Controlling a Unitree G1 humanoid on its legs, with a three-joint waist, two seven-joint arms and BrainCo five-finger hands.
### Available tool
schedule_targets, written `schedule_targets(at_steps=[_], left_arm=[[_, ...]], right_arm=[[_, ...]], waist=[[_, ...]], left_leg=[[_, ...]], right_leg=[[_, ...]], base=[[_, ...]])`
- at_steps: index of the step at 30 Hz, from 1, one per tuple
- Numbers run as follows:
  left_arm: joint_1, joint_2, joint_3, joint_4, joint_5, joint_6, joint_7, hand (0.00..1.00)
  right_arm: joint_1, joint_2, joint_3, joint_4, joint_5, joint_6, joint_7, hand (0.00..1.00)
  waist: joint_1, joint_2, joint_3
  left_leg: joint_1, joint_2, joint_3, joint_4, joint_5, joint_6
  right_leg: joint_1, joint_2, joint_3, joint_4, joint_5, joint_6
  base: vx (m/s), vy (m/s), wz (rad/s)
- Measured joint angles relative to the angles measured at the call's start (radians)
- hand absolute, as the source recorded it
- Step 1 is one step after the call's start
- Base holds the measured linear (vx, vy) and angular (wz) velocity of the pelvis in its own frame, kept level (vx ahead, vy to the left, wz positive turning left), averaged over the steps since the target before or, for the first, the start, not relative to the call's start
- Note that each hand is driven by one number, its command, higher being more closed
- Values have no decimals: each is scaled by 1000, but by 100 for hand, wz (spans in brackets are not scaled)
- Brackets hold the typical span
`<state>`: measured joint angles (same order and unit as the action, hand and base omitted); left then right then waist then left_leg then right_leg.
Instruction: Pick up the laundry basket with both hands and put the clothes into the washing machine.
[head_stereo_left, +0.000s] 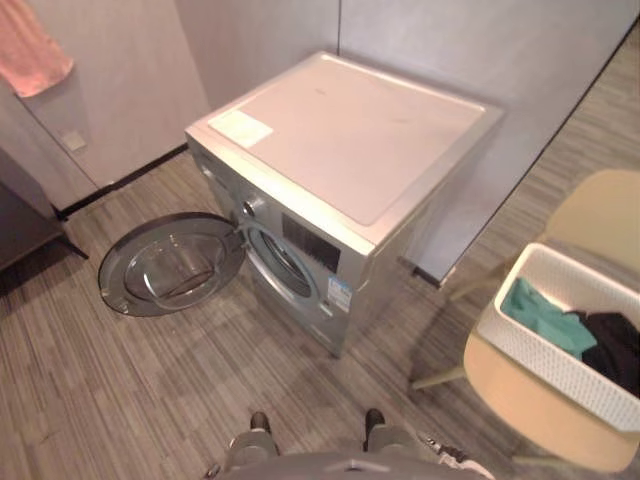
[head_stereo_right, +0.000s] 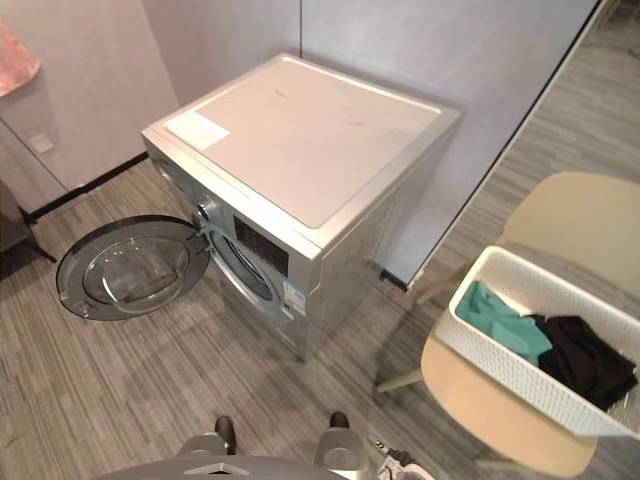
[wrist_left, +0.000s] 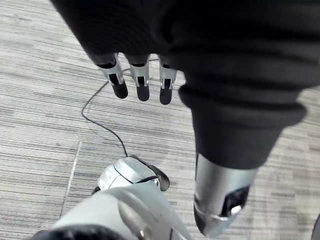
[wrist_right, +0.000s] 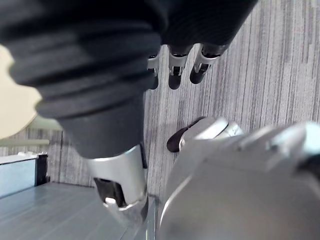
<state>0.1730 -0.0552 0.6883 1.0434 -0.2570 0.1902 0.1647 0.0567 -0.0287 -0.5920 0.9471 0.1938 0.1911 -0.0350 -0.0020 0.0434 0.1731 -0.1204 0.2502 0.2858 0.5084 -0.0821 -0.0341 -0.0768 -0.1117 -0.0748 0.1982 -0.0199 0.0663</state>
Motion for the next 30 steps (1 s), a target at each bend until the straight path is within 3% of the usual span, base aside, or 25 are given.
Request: schedule_targets(at_steps=[1,3,4,5,6,7,8,9,10,11,12,14,15,16,18,20,22,23,24,25,26,27,28,29,30], left_arm=[[7,-23,23,0,5,5,-6,0],[18,-31,21,0,5,6,-23,0],[16,-32,15,0,5,7,-27,0],[-10,-28,1,-9,4,5,-31,0],[-15,-24,-7,-16,3,2,-34,0],[-17,-2,-28,-24,6,-4,-35,0],[-23,21,-58,-39,5,-7,-32,0],[-46,19,-97,-59,5,-7,-24,0],[-66,19,-125,-61,5,-8,-23,0],[-115,13,-188,-60,11,-11,-18,0],[-155,16,-237,-64,25,-16,-18,0],[-173,18,-282,-78,41,-20,-17,0],[-183,17,-309,-87,72,-27,-17,0],[-189,15,-319,-87,82,-28,-17,0],[-201,19,-337,-86,121,-28,-17,0],[-197,25,-335,-76,147,-27,-15,0],[-169,27,-307,-60,145,-23,-16,0],[-167,25,-285,-65,143,-21,-16,0],[-179,17,-228,-64,140,-20,-16,0],[-171,-5,-176,-54,131,-20,-18,0],[-165,-27,-146,-46,127,-21,-18,0],[-163,-44,-97,-42,117,-26,-16,0],[-158,-31,-92,-45,112,-27,-16,0],[-157,3,-96,-30,110,-30,-19,0],[-156,-1,-99,10,111,-23,-19,0]], right_arm=[[6,0,-1,-29,3,0,-1,0],[15,3,0,-70,17,-1,-9,0],[14,4,1,-76,31,-6,-13,0],[1,23,-1,-86,71,-18,-21,0],[-1,34,1,-87,85,-19,-25,0],[-4,54,5,-88,92,-21,-32,0],[-11,69,3,-83,96,-21,-35,0],[-13,71,7,-81,97,-21,-38,0],[-17,66,15,-81,96,-21,-39,0],[-26,57,31,-82,97,-22,-39,0],[-26,58,41,-86,96,-21,-39,0],[-7,61,66,-98,96,-21,-39,0],[13,65,79,-113,94,-22,-38,0],[20,62,78,-113,93,-21,-38,0],[47,56,69,-112,101,-24,-37,0],[58,54,68,-105,95,-30,-38,0],[71,62,54,-80,77,-35,-39,0],[71,64,46,-66,75,-36,-39,0],[68,65,30,-49,74,-33,-39,0],[66,56,28,-46,73,-36,-40,0],[48,47,20,-49,73,-34,-40,0],[35,40,-20,-57,72,-31,-39,0],[38,49,-20,-48,67,-32,-39,0],[30,49,-40,-8,48,-26,-38,0],[38,36,-37,-8,33,-22,-39,0]], waist=[[2,9,-6],[2,38,-25],[2,46,-31],[-1,48,-45],[-5,34,-51],[-15,0,-71],[-20,-29,-86],[-25,-26,-84],[-24,-17,-81],[-25,-8,-73],[-18,-35,-61],[-20,-50,-69],[-24,-56,-70],[-30,-47,-68],[-42,-20,-67],[-34,-28,-64],[-28,-67,-62],[-30,-80,-62],[-36,-93,-56],[-20,-65,-62],[0,-17,-72],[-5,-20,-47],[-9,-36,-63],[-10,-39,-48],[-18,-26,-57]], left_leg=[[-41,30,-3,269,-52,-6],[-19,33,-5,456,-62,-19],[-2,33,-10,470,-47,-23],[10,-16,-41,399,-104,-90],[6,-55,-68,360,-108,-96],[10,-110,-109,282,-120,-105],[66,-151,-128,154,-167,-97],[97,-146,-127,66,-238,-81],[107,-145,-118,28,-269,-71],[132,-153,-94,-58,-313,-22],[143,-178,-54,-96,-287,-9],[156,-194,8,-130,-270,4],[162,-195,65,-146,-256,16],[163,-179,82,-147,-250,16],[175,-114,138,-169,-216,-8],[197,-57,196,-203,-182,-46],[215,-11,261,-218,-153,-87],[215,-6,269,-203,-154,-97],[213,1,267,-200,-157,-107],[216,-16,267,-280,-159,-85],[235,-15,270,-338,-139,-54],[263,-8,319,-373,-70,-87],[277,-37,336,-378,-61,-103],[296,-34,352,-387,-59,-111],[285,-15,356,-399,-47,-106]], right_leg=[[0,7,-17,26,-7,0],[5,18,-23,36,-9,4],[0,25,-23,41,-3,13],[-32,24,-19,57,6,22],[-45,9,-15,55,15,26],[-71,-7,-5,48,28,12],[-95,-8,13,21,67,-10],[-109,1,7,12,102,-7],[-121,12,6,9,112,1],[-147,19,11,3,142,0],[-163,5,45,-12,182,-7],[-168,-1,61,-62,235,-6],[-171,-9,54,-105,224,2],[-177,-5,35,-97,208,-13],[-198,16,-59,54,168,-64],[-192,9,-129,212,52,-80],[-166,-52,-140,322,-90,-23],[-170,-60,-136,316,-112,-6],[-162,-8,-139,269,-118,-34],[-132,73,-76,97,-46,-10],[-107,94,-82,40,-25,-33],[-130,15,-170,270,-126,-100],[-101,-45,-181,267,-163,-50],[-62,-35,-175,189,-176,-2],[-39,13,-160,98,-133,-11]], base=[[-105,-3,24],[-99,86,19],[-178,169,11],[-178,115,5],[-206,102,12],[-166,16,7],[-217,69,-1],[-221,90,-14],[-276,133,-25],[-333,98,-46],[-370,49,-63],[-323,-43,-94],[-264,-87,-104],[-223,-136,-91],[-83,-165,-88],[-20,-223,-105],[53,-288,-90],[126,-346,-68],[45,-298,-100],[24,-273,-141],[-83,-155,-180],[6,-74,-124],[32,-134,-109],[56,-169,-63],[15,-181,-76]])
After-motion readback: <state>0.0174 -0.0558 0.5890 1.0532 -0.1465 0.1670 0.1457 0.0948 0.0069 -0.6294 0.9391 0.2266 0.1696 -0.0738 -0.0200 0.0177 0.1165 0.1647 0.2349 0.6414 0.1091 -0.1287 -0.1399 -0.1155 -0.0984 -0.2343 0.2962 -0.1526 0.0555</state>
